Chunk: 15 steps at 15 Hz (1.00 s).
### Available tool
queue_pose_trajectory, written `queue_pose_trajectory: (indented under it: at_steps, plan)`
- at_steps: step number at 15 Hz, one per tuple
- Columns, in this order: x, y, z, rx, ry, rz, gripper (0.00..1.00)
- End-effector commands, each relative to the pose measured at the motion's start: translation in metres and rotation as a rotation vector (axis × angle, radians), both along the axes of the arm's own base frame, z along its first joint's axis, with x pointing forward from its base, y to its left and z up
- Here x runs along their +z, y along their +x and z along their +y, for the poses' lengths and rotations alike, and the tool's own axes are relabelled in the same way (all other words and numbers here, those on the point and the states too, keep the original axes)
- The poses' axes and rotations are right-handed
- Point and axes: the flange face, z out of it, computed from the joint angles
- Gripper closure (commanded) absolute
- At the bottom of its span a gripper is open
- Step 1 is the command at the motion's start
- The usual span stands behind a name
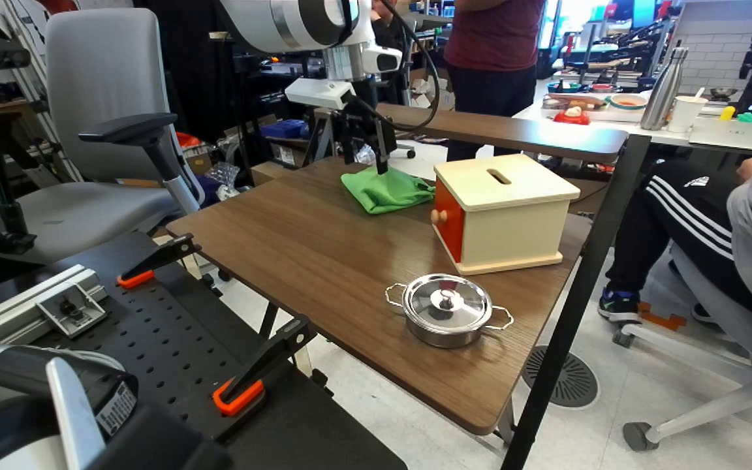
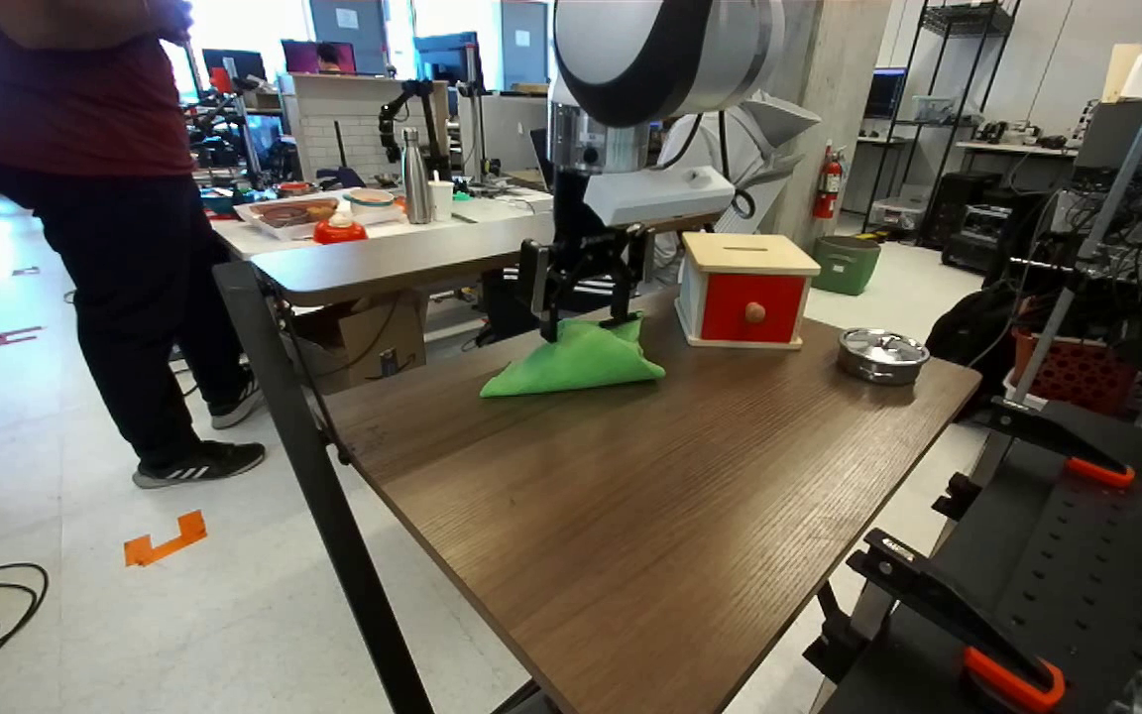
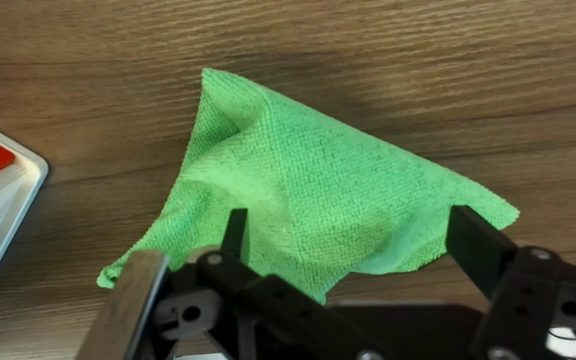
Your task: Slide the green cloth forward
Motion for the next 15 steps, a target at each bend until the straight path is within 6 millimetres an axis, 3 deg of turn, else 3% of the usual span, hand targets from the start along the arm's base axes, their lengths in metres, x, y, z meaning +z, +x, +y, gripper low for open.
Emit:
queue_pose_trajectory:
  at_steps: [1, 15]
  plan:
    - [-0.014, 0.010, -0.002, 0.027, -0.005, -0.001, 0.00]
    - [-0.068, -0.004, -0.002, 0.064, -0.008, 0.101, 0.00]
